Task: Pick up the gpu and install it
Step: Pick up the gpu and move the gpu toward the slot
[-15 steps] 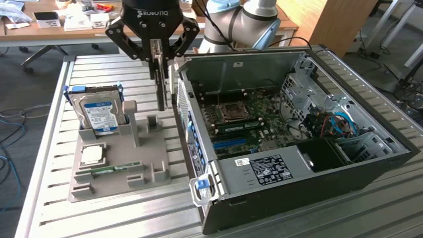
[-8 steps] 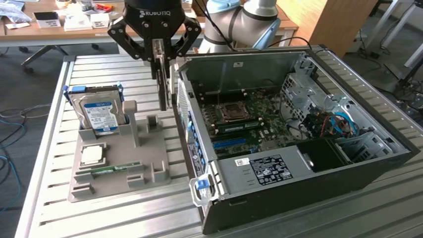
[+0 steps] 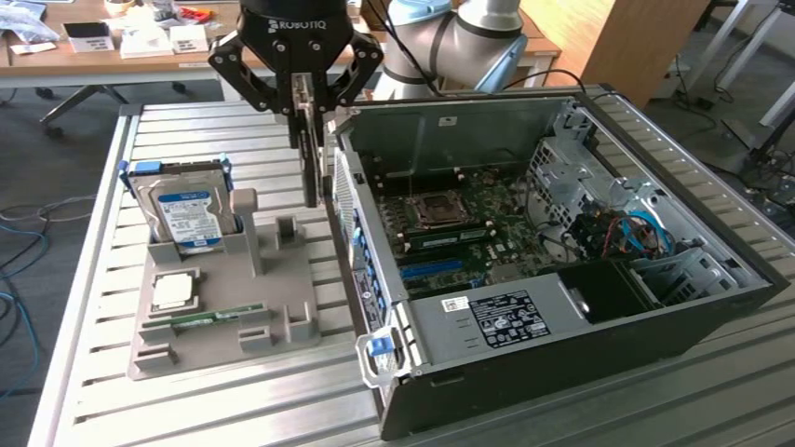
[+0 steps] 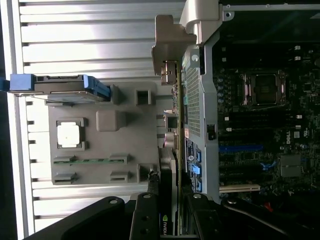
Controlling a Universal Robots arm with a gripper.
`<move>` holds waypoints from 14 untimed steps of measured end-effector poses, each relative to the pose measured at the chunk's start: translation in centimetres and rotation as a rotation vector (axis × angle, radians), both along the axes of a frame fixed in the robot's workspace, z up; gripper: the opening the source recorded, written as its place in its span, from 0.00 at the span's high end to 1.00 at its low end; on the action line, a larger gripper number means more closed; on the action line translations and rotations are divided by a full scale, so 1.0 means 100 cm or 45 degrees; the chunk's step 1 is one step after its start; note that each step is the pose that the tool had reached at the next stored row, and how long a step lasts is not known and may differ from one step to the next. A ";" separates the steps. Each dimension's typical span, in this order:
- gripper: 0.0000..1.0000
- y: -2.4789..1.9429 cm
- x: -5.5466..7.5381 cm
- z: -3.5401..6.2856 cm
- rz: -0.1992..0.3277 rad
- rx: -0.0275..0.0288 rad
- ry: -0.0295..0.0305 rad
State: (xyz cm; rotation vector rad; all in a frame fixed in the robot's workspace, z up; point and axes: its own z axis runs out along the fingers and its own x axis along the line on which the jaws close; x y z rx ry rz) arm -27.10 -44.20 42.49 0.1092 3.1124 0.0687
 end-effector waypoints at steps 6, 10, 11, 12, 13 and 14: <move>0.73 0.0000 0.004 0.0000 0.000 0.0001 -0.0001; 0.73 0.0000 0.006 0.0000 0.000 -0.0001 0.0000; 0.73 0.0000 0.007 0.0000 0.000 0.0000 -0.0001; 0.73 0.0000 0.008 0.0000 0.000 0.0000 0.0000; 0.73 0.0000 0.008 0.0000 0.000 0.0000 0.0000; 0.73 0.0000 0.009 0.0000 0.000 0.0000 -0.0001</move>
